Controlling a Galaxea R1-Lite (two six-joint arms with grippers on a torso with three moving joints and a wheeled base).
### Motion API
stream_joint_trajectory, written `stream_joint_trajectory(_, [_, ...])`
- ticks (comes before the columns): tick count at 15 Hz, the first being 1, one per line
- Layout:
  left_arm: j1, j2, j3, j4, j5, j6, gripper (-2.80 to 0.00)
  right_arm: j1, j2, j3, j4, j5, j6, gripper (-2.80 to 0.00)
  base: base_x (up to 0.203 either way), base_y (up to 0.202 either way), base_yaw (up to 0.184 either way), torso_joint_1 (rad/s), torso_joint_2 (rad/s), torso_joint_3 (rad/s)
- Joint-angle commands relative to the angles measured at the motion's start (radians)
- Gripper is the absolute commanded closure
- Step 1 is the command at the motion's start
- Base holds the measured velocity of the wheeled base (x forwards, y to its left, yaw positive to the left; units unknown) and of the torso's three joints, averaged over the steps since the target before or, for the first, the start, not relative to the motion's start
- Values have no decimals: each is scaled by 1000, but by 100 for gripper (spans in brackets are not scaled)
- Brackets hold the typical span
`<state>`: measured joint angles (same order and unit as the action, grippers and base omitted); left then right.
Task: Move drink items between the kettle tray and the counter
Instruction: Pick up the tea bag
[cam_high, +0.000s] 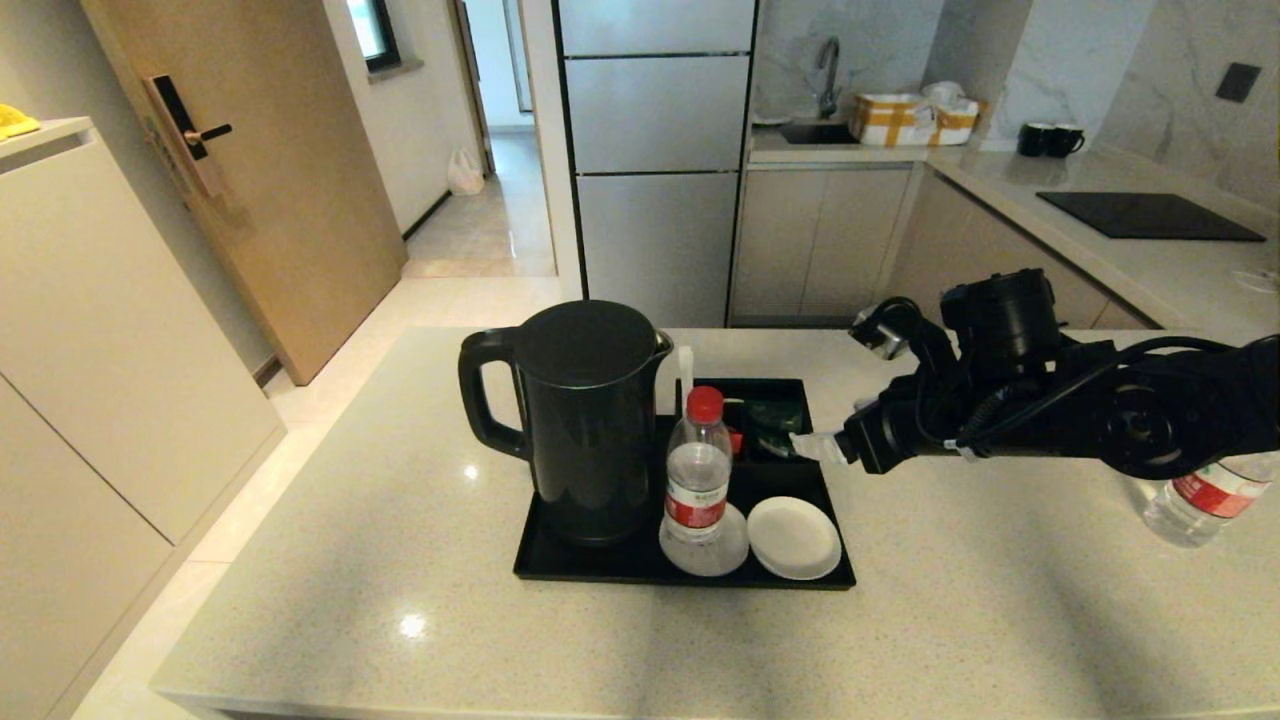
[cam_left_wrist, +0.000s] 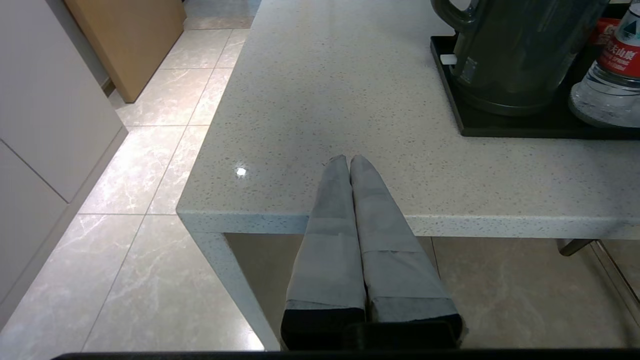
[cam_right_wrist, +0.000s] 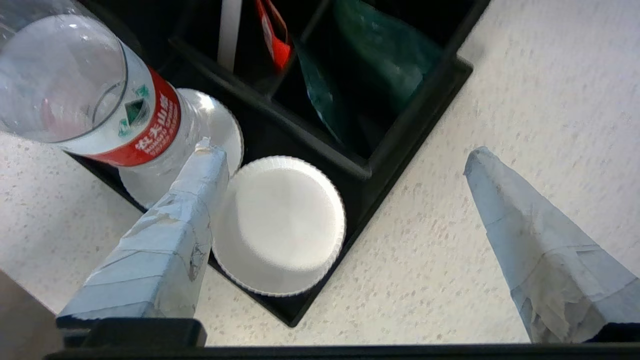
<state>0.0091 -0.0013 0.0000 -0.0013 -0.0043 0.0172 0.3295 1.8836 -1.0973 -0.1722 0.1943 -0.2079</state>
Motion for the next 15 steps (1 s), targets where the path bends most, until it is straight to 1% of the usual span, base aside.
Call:
stream_joint_trajectory(1, [1, 1, 2, 0, 0, 1, 0, 7, 22, -44, 8, -6, -39, -280, 0, 0, 0, 0, 0, 0])
stream_joint_trajectory(3, [1, 1, 2, 0, 0, 0, 0, 8, 32, -81, 68, -34, -123, -280, 0, 0, 0, 0, 0, 0])
stream_joint_trajectory(4, [0, 1, 2, 0, 0, 0, 0, 11, 41, -102, 78, -37, -132, -280, 0, 0, 0, 0, 0, 0])
stream_joint_trajectory(7, [0, 1, 2, 0, 0, 1, 0, 14, 84, -130, 116, -35, -143, -280, 0, 0, 0, 0, 0, 0])
stream_joint_trajectory(11, [0, 1, 2, 0, 0, 1, 0, 49, 119, -123, 95, -33, -136, -280, 0, 0, 0, 0, 0, 0])
stream_joint_trajectory(15, [0, 1, 2, 0, 0, 0, 0, 65, 148, -115, 73, -36, -137, -280, 0, 0, 0, 0, 0, 0])
